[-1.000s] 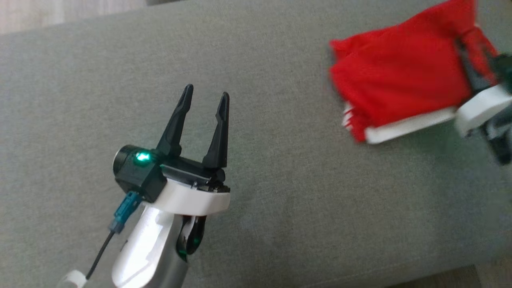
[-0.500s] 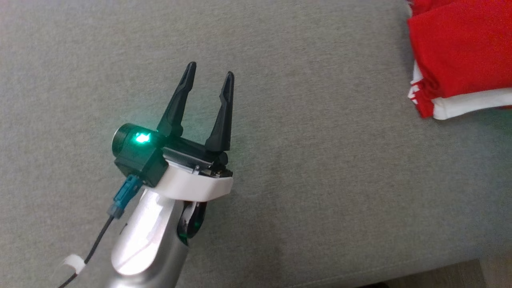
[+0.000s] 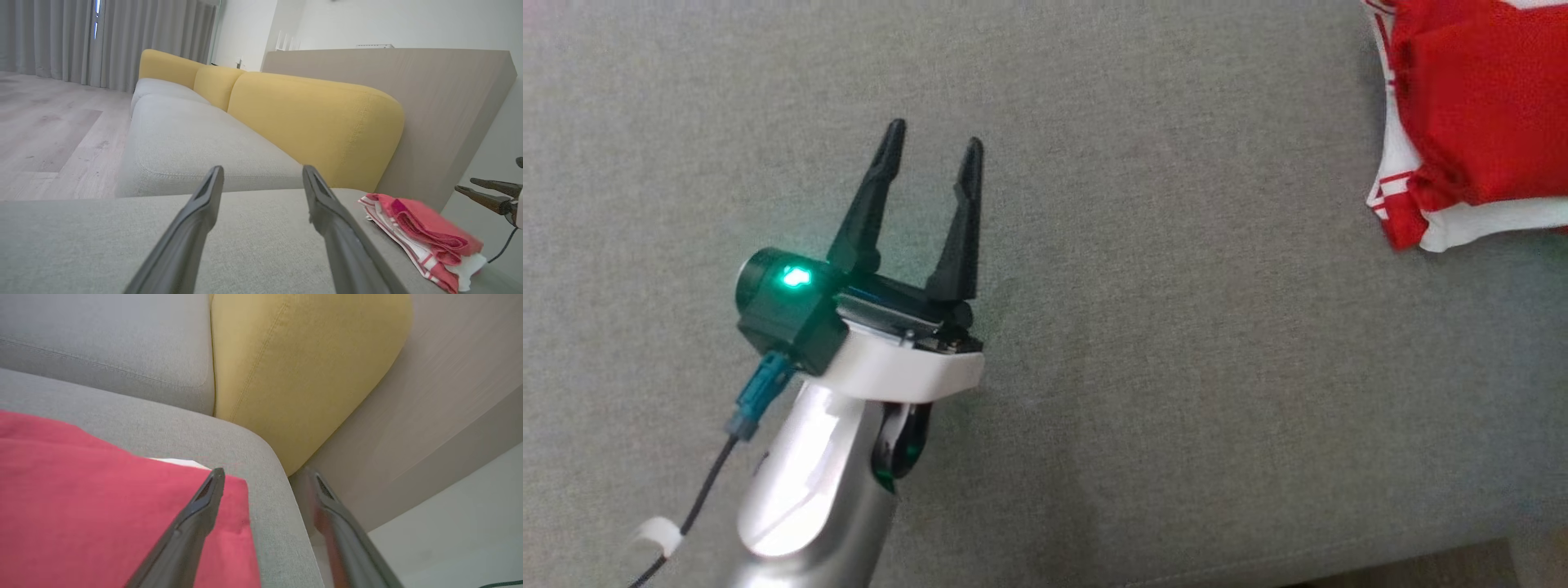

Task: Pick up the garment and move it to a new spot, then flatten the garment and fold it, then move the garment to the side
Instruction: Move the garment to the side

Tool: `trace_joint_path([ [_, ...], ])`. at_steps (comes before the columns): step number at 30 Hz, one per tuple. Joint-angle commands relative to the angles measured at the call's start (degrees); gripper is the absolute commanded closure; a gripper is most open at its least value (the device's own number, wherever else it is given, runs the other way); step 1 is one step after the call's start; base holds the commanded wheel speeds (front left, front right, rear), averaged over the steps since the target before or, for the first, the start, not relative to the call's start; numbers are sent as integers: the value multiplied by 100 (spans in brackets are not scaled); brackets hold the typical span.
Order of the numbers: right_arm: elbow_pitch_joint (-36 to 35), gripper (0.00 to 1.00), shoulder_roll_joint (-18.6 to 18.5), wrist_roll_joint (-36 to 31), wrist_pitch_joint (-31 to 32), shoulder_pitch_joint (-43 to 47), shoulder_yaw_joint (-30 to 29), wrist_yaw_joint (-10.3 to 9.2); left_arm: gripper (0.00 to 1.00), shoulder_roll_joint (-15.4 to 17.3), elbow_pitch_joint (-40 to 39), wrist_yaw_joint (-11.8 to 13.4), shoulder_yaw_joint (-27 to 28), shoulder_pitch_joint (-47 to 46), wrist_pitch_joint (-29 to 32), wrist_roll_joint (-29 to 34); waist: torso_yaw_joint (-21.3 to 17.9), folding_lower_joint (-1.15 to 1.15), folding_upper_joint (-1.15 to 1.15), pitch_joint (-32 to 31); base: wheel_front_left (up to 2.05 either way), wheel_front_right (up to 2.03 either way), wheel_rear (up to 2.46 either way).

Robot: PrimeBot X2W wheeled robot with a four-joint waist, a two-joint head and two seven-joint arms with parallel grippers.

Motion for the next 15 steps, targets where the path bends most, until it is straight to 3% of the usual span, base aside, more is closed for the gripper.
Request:
trace_joint_path([
  [1, -179, 0, -76, -57, -74, -49, 16, 11, 0, 30, -161, -5, 220, -58, -29, 56, -27, 0, 0, -102, 0, 0, 0],
  [7, -642, 0, 344, -216, -182, -65, -19, 11, 0, 30, -197, 16, 430, 126, -29, 40, -58, 0, 0, -507, 0, 0, 0],
  [15, -1897, 0, 1091, 284, -39, 146, 242, 11, 0, 30, -289, 155, 878, 457, -29, -5, 44, 0, 0, -1030, 0, 0, 0],
])
